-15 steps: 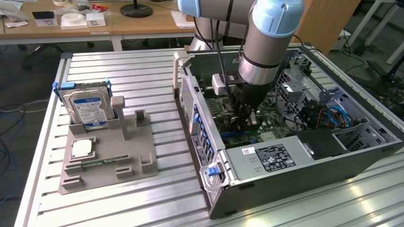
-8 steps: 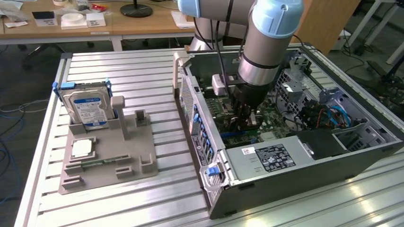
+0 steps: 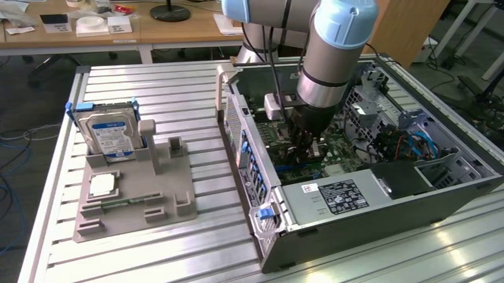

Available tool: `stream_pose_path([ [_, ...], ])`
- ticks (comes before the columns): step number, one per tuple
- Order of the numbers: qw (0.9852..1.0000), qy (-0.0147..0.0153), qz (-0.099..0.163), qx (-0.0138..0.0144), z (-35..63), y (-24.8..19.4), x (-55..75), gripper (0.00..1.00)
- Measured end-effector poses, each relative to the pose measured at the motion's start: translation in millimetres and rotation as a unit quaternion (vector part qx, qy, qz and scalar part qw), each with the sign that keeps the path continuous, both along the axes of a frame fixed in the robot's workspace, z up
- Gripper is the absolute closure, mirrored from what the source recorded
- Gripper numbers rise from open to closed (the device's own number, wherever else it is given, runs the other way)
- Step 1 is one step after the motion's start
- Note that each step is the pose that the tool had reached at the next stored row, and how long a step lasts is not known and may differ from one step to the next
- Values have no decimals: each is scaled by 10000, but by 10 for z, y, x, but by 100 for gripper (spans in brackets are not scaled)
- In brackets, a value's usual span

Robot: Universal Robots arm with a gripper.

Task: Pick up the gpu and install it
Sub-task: 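Insert the gpu into the slot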

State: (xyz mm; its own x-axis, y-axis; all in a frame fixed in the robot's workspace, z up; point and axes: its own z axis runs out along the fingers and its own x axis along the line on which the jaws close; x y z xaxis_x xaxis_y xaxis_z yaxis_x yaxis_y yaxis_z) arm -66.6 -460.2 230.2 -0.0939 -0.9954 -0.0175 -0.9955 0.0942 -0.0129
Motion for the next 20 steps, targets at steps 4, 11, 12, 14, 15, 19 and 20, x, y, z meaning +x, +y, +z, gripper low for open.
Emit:
stream_pose_path([
  [4,10000,-1,0,1,-11,0,0,72],
  [11,10000,0,11,-1,-31,0,0,72],
  [12,10000,0,12,0,-32,0,0,72],
  [14,10000,0,12,0,-32,0,0,72],
  [15,10000,0,12,0,-33,0,-1,72],
  [19,10000,0,12,1,-44,0,-9,72],
  [20,10000,-1,17,1,-50,1,-9,72],
])
